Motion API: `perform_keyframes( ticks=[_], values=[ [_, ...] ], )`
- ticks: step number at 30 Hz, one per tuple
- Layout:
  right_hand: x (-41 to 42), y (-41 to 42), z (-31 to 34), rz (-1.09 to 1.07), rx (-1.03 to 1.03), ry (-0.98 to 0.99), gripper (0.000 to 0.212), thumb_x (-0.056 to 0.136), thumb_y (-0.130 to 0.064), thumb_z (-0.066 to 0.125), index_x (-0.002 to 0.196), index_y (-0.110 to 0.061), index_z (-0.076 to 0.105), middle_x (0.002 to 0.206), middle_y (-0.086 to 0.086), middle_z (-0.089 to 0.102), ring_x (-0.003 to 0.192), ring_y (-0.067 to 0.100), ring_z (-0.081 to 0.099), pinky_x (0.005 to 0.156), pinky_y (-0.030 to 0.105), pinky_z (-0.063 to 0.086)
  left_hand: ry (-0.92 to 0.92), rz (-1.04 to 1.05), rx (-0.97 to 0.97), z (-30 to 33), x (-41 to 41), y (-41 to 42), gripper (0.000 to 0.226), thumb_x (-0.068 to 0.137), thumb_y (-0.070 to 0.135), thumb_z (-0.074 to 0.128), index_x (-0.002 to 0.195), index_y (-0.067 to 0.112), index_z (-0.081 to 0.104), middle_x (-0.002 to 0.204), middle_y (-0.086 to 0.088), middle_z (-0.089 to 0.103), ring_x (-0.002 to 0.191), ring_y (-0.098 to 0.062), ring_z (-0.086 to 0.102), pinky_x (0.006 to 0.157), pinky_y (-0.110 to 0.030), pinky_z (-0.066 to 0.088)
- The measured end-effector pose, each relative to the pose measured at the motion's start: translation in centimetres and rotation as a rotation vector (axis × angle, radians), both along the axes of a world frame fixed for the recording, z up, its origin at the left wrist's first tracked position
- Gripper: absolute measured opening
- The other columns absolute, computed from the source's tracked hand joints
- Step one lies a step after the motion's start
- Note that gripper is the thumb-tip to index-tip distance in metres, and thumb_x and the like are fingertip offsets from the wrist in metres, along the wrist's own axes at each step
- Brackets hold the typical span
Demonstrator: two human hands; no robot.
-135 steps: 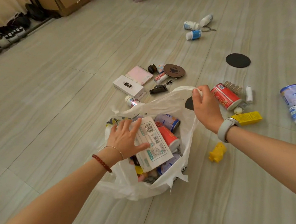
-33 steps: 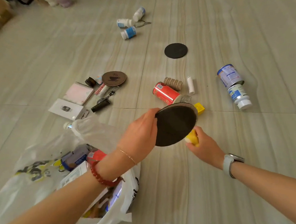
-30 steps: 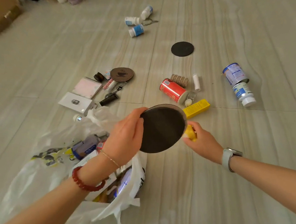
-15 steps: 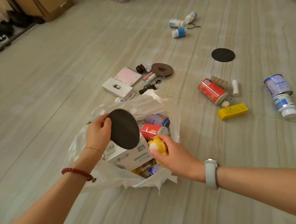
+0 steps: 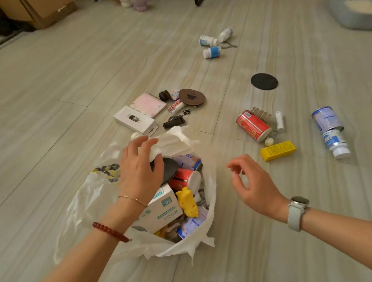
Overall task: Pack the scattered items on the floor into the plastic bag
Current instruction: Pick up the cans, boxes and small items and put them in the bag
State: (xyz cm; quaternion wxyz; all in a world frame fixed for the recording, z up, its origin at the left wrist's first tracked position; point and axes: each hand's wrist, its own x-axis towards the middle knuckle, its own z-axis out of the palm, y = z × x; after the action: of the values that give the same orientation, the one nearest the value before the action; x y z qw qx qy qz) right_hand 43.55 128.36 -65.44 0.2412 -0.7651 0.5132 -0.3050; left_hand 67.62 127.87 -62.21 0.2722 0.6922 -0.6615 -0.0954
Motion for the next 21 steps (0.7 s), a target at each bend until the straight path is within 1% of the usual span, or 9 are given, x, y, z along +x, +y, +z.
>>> perform_keyframes(
  ticks=[2, 6, 10, 13, 15, 16, 18, 19, 21],
  values=[
    [-2.8, -2.1, -1.0, -0.144, 0.026, 0.057, 0.03, 0.081, -0.024, 0.04, 0.101, -0.009, 0.056, 0.093, 0.003, 0.054, 0.083, 0.008, 0.048, 0.077, 0.015, 0.036, 0.0, -0.102, -0.064, 1.3, -2.8, -1.4, 0.039, 0.085, 0.028, 0.039, 0.115, 0.011, 0.056, 0.122, -0.015, 0.054, 0.114, -0.036, 0.049, 0.093, -0.047, 0.042],
    [-8.4, -6.4, -4.1, -0.287, 0.161, 0.421, 0.044, 0.08, -0.019, 0.041, 0.121, -0.005, 0.051, 0.123, 0.014, 0.053, 0.114, 0.032, 0.048, 0.094, 0.036, 0.037, -0.114, -0.317, -0.044, 2.7, -9.6, -5.0, 0.037, 0.086, 0.025, 0.043, 0.122, 0.016, 0.051, 0.13, -0.011, 0.05, 0.121, -0.033, 0.045, 0.097, -0.047, 0.038],
    [-12.9, -9.4, -7.2, -0.322, 0.317, 0.666, 0.043, 0.089, -0.019, 0.044, 0.132, -0.016, 0.039, 0.139, 0.004, 0.042, 0.13, 0.024, 0.036, 0.1, 0.038, 0.033, -0.377, -0.457, 0.178, 1.1, -15.5, -9.0, 0.051, 0.091, 0.029, 0.043, 0.139, 0.024, 0.026, 0.149, -0.002, 0.026, 0.138, -0.023, 0.021, 0.11, -0.042, 0.022],
    [-15.2, -10.9, -9.8, -0.241, 0.398, 0.791, 0.06, 0.088, -0.018, 0.041, 0.143, -0.015, 0.018, 0.155, 0.001, 0.016, 0.143, 0.02, 0.013, 0.112, 0.046, 0.017, -0.522, -0.474, 0.274, -1.2, -19.3, -12.5, 0.06, 0.09, 0.027, 0.046, 0.141, 0.021, 0.015, 0.152, -0.003, 0.017, 0.141, -0.025, 0.013, 0.112, -0.047, 0.019],
    [-16.0, -11.4, -11.5, -0.219, 0.397, 0.839, 0.067, 0.086, -0.019, 0.044, 0.146, -0.017, 0.014, 0.156, 0.0, 0.014, 0.143, 0.021, 0.013, 0.112, 0.05, 0.017, -0.593, -0.512, 0.311, -3.0, -21.8, -15.0, 0.066, 0.089, 0.023, 0.049, 0.143, 0.02, 0.01, 0.153, -0.003, 0.011, 0.142, -0.025, 0.007, 0.112, -0.048, 0.019],
    [-16.1, -11.4, -12.1, -0.227, 0.332, 0.839, 0.068, 0.08, -0.02, 0.052, 0.143, -0.015, 0.025, 0.15, 0.004, 0.029, 0.138, 0.025, 0.027, 0.105, 0.05, 0.028, -0.615, -0.542, 0.327, -4.1, -22.8, -16.2, 0.068, 0.089, 0.02, 0.05, 0.143, 0.021, 0.009, 0.154, -0.002, 0.008, 0.143, -0.025, 0.005, 0.112, -0.047, 0.02],
    [-16.2, -11.2, -13.1, -0.268, 0.224, 0.83, 0.06, 0.055, -0.025, 0.075, 0.113, -0.017, 0.06, 0.11, 0.005, 0.062, 0.097, 0.028, 0.059, 0.073, 0.04, 0.047, -0.659, -0.602, 0.352, -6.3, -24.9, -18.5, 0.074, 0.087, 0.015, 0.054, 0.144, 0.021, 0.007, 0.155, -0.001, 0.003, 0.143, -0.025, 0.003, 0.109, -0.044, 0.027],
    [-16.3, -10.9, -13.6, -0.282, 0.193, 0.846, 0.053, 0.043, -0.029, 0.08, 0.093, -0.02, 0.066, 0.089, 0.002, 0.064, 0.078, 0.025, 0.06, 0.06, 0.035, 0.045, -0.677, -0.632, 0.357, -7.4, -25.8, -19.5, 0.078, 0.085, 0.013, 0.056, 0.144, 0.022, 0.005, 0.155, 0.0, 0.001, 0.143, -0.025, 0.003, 0.108, -0.043, 0.03],
    [-16.5, -10.3, -14.6, -0.329, 0.164, 0.791, 0.046, 0.039, -0.042, 0.083, 0.076, -0.022, 0.066, 0.072, -0.001, 0.06, 0.064, 0.02, 0.057, 0.052, 0.031, 0.042, -0.719, -0.682, 0.373, -9.4, -27.2, -21.0, 0.083, 0.084, 0.011, 0.056, 0.145, 0.022, 0.001, 0.155, 0.001, 0.0, 0.143, -0.025, 0.002, 0.109, -0.046, 0.03]
  ],
)
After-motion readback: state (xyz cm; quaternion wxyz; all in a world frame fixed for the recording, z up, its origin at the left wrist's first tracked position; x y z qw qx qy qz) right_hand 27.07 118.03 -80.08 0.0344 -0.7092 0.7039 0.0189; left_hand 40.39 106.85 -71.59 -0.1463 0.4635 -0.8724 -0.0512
